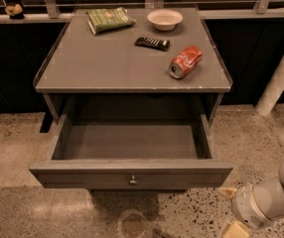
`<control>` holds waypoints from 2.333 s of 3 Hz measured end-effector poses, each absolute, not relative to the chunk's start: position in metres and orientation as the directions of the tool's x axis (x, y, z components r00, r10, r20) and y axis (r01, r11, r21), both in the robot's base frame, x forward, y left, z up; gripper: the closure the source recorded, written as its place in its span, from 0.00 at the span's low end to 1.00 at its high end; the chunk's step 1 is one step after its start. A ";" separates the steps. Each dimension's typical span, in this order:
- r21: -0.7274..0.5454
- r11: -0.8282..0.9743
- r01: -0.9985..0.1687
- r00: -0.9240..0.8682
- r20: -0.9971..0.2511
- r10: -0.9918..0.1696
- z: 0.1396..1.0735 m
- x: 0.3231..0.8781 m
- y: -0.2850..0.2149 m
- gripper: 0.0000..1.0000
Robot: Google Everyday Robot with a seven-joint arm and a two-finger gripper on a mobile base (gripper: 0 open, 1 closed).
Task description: Close top drawer
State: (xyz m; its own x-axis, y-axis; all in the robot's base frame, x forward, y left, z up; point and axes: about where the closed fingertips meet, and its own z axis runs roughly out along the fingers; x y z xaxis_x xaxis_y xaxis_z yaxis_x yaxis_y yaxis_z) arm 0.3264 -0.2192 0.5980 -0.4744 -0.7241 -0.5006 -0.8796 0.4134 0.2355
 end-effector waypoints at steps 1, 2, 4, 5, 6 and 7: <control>0.189 0.343 -0.920 -0.391 -0.475 -0.788 0.595 0.341 -0.189 0.00; 0.110 0.328 -0.938 -0.340 -0.464 -0.818 0.596 0.359 -0.164 0.00; -0.079 0.440 -0.895 -0.359 -0.458 -0.813 0.591 0.418 -0.140 0.00; -0.131 0.477 -0.869 -0.369 -0.471 -0.802 0.599 0.456 -0.125 0.00; -0.161 0.496 -0.853 -0.375 -0.471 -0.799 0.613 0.491 -0.116 0.00; -0.176 0.498 -0.849 -0.379 -0.453 -0.807 0.630 0.522 -0.109 0.00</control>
Offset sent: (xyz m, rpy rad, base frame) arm 0.0648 0.0850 0.0003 -0.1684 -0.2134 0.1189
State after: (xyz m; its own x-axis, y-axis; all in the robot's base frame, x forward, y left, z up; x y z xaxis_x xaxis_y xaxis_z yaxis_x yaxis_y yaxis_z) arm 0.5216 -0.1087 0.6303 -0.3787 -0.8069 -0.4533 -0.8494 0.4976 -0.1760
